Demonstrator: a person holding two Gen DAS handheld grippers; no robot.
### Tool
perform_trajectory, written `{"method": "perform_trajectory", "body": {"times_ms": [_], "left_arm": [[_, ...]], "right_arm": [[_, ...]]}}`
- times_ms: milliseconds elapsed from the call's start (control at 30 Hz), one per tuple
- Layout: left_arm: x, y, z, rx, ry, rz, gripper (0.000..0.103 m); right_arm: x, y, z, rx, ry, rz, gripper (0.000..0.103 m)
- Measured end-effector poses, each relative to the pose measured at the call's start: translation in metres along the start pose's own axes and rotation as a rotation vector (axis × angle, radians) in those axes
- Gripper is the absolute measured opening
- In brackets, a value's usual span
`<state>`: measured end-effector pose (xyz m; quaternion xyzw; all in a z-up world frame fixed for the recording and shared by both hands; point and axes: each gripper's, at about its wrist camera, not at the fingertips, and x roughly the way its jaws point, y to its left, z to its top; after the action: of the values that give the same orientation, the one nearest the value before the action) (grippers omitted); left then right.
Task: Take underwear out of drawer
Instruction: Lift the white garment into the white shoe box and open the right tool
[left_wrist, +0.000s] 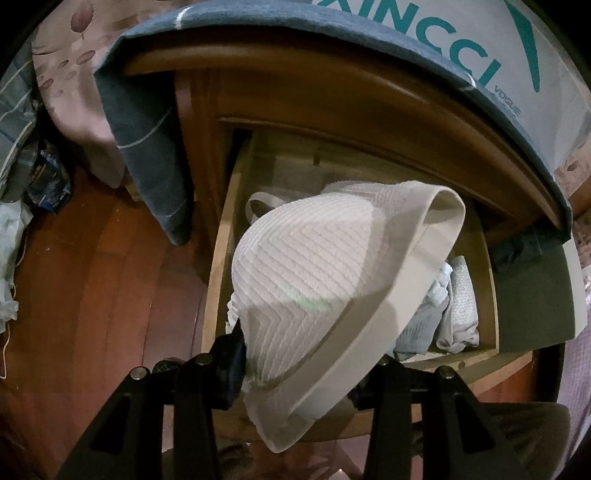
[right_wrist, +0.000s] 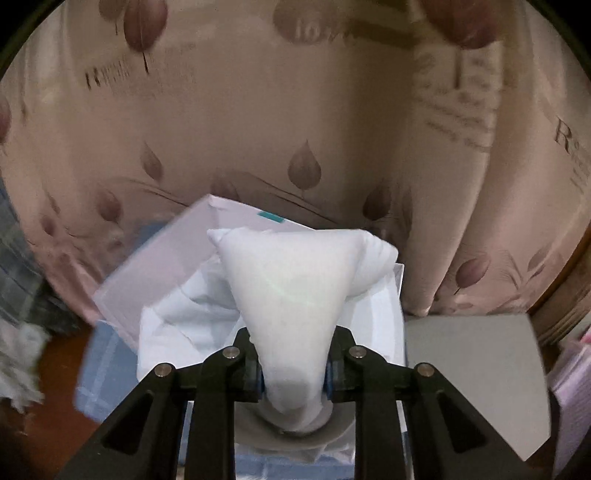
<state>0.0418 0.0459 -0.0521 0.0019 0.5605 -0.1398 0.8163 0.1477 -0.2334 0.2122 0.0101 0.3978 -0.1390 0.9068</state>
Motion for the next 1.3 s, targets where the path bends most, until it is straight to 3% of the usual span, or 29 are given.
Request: {"method": "perform_trajectory", "body": {"times_ms": [367,600,900,1033,1167,1300], "left_arm": [[0.004,-0.008,0.000,0.034,0.006,0.006,0.043],[0.005,-0.008,0.001,0.029,0.006,0.016,0.043],[0.007,-0.008,0.001,0.027,0.017,0.012,0.043],[0.006,-0.011,0.000,0.045,0.007,0.017,0.043],[0.007,-0.015,-0.001,0.059,0.007,0.022,0.043],[0.008,-0.018,-0.001,0.073,0.004,0.035,0.043]], "right_arm": [[0.077,-0.018,-0.036,0.099,0.202,0.030,0.024],[0.074,-0.006,-0.050,-0.033,0.209,0.038,0.027],[0.085,-0.031,-0.058,-0.206,0.217,0.049,0.027],[0.087,-0.040,-0.058,-0.224,0.190,0.073,0.029],[0.086,-0.043,-0.056,-0.200,0.151,0.127,0.040],[0.081,-0.041,-0.051,-0.188,0.113,0.150,0.064]]}}
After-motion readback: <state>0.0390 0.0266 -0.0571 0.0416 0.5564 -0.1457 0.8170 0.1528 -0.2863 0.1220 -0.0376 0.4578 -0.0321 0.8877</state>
